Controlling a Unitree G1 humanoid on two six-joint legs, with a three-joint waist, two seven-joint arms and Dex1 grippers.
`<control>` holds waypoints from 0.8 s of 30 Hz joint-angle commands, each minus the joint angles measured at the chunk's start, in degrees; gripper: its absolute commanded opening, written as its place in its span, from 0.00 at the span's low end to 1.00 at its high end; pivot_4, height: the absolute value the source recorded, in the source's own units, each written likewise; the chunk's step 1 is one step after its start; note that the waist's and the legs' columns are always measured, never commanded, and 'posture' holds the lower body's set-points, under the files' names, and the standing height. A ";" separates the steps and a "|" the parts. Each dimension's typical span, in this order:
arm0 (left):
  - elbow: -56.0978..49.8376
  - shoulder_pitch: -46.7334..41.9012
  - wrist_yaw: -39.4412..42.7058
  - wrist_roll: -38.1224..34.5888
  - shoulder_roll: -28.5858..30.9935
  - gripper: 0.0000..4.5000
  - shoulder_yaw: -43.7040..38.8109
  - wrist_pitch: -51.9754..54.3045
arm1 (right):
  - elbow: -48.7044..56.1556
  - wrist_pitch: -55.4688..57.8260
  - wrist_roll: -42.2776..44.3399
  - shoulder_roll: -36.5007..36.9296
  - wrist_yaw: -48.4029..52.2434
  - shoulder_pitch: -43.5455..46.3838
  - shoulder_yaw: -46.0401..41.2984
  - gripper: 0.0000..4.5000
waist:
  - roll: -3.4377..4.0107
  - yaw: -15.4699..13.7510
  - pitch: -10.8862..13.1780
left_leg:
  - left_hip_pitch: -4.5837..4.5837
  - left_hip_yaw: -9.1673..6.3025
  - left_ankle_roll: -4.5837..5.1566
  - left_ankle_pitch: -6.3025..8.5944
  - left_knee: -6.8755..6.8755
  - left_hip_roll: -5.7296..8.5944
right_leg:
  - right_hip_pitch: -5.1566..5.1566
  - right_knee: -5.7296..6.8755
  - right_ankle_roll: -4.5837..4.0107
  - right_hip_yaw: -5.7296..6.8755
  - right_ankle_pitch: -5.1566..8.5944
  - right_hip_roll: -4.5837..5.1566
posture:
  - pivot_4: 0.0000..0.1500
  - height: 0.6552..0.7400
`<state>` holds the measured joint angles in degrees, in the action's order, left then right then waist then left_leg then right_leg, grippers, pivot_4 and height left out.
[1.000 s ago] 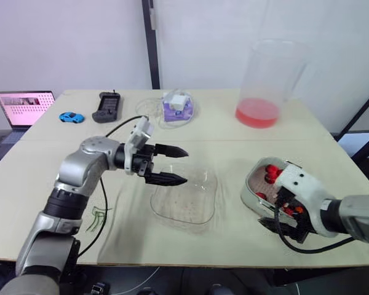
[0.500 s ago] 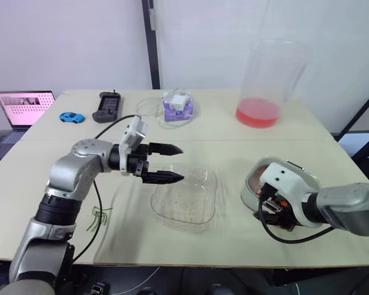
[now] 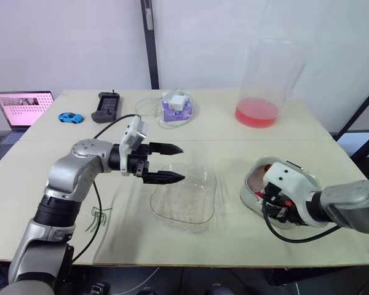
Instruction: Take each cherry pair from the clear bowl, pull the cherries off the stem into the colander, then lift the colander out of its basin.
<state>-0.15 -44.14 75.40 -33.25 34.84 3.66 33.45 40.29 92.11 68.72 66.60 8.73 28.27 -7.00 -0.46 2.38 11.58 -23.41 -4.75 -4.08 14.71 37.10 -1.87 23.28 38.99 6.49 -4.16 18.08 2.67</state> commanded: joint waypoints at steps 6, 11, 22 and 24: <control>-1.31 0.06 0.17 -0.57 0.87 1.00 -1.34 -0.69 | 1.33 0.38 -0.40 0.81 1.00 1.28 -0.18 0.04 | 0.00 0.00 0.00 | 0.00 0.00 0.00 0.00 0.00 0.00 | 0.00 0.00 0.00 0.00 0.00 0.00 | 1.00 0.92; -1.48 0.20 0.05 -0.59 1.13 1.00 -1.38 -0.59 | 1.54 0.38 -0.43 0.86 1.39 1.19 -0.54 0.04 | 0.00 0.01 0.00 | 0.00 0.00 0.00 0.00 0.00 0.00 | 0.00 0.00 0.00 0.00 0.00 0.00 | 1.00 0.92; -0.39 -0.63 0.19 -0.39 0.50 1.00 -0.97 -1.30 | 2.66 -1.43 -3.94 4.22 6.12 0.63 -0.95 0.04 | 0.01 -0.06 0.00 | 0.00 0.00 0.00 0.00 0.00 0.00 | 0.01 0.00 0.00 0.01 0.00 0.00 | 1.00 0.92; -0.10 -0.86 0.32 -0.28 0.38 1.00 -0.87 -1.44 | 2.77 -2.50 -4.78 5.69 8.20 0.62 -1.49 0.04 | 0.01 -0.13 0.00 | -0.01 0.01 0.00 0.00 0.00 0.01 | 0.01 -0.01 0.00 0.00 0.00 0.01 | 1.00 0.92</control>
<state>0.17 -43.55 75.41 -33.22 35.15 3.67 33.05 42.06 90.78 65.35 70.30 15.46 28.25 -6.78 -0.45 2.25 11.58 -23.43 -4.73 -4.08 14.71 37.09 -1.86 23.29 38.98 6.49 -4.16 18.08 2.69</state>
